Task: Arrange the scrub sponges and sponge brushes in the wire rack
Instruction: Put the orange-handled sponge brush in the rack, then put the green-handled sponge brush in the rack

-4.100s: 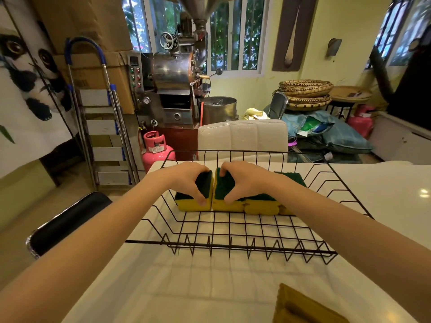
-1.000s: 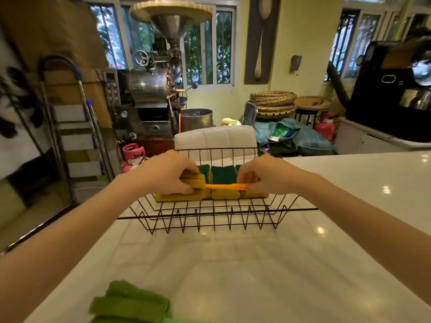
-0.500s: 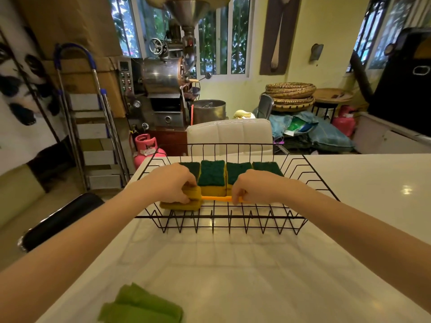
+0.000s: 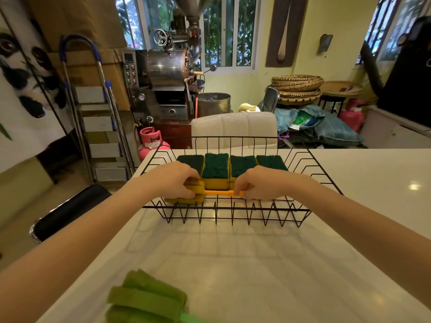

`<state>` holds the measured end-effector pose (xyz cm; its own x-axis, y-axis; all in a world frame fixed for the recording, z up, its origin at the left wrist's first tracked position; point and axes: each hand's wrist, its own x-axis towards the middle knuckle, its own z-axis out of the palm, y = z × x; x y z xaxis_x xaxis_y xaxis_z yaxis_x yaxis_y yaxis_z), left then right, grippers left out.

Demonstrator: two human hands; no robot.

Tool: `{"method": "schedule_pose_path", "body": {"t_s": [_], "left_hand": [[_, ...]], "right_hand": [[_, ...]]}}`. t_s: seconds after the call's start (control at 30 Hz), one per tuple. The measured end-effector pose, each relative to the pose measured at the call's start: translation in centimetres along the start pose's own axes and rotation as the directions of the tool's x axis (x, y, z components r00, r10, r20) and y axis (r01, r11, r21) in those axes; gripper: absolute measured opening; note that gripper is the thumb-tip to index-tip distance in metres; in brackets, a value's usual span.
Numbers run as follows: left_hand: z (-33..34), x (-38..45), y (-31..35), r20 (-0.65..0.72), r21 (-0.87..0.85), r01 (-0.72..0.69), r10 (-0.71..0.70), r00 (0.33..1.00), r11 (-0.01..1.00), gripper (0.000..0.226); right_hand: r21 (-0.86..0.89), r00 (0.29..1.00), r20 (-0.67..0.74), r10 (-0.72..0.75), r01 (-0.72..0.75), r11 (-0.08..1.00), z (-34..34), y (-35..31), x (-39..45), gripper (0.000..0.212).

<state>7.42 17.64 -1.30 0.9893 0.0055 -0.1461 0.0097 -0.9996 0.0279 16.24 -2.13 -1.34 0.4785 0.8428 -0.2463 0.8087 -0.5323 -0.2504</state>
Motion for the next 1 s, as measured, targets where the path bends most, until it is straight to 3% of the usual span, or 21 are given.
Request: {"method": "schedule_pose_path", "body": {"t_s": [0.33,0.57,0.67,0.83,1.0], "left_hand": [[-1.9,-4.9,0.5,-0.073,-0.074,0.004,-0.009,0.997,0.997,0.046],[-1.2,-12.1,3.0,-0.274,-0.312,-0.229,0.144,0.951,0.922,0.053],[-0.2,-14.5,3.4,-0.276,-0.390,-0.288,0.188,0.943,0.874,0.056],[1.4,-15.8,3.3,-0.045,-0.441,-0.204,0.205,0.978,0.874,0.063],[2.8,-16.1,3.0,0.122,-0.412,-0.142,0.208,0.970,0.900,0.065]], "right_hand": [[0.186,0.959,-0.277,-0.068,0.122,0.975,-0.2,-3.3,-3.3,0.040],[0.157,0.898,-0.387,-0.210,0.288,0.945,2.1,-7.9,-8.3,0.057],[0.151,0.912,-0.335,-0.234,0.298,0.943,3.5,-8.8,-9.8,0.062],[0.194,0.974,-0.099,-0.205,0.220,0.956,5.7,-9.5,-10.6,0.060],[0.194,0.986,0.066,-0.154,0.138,0.971,7.1,-10.1,-11.1,0.056]]}}
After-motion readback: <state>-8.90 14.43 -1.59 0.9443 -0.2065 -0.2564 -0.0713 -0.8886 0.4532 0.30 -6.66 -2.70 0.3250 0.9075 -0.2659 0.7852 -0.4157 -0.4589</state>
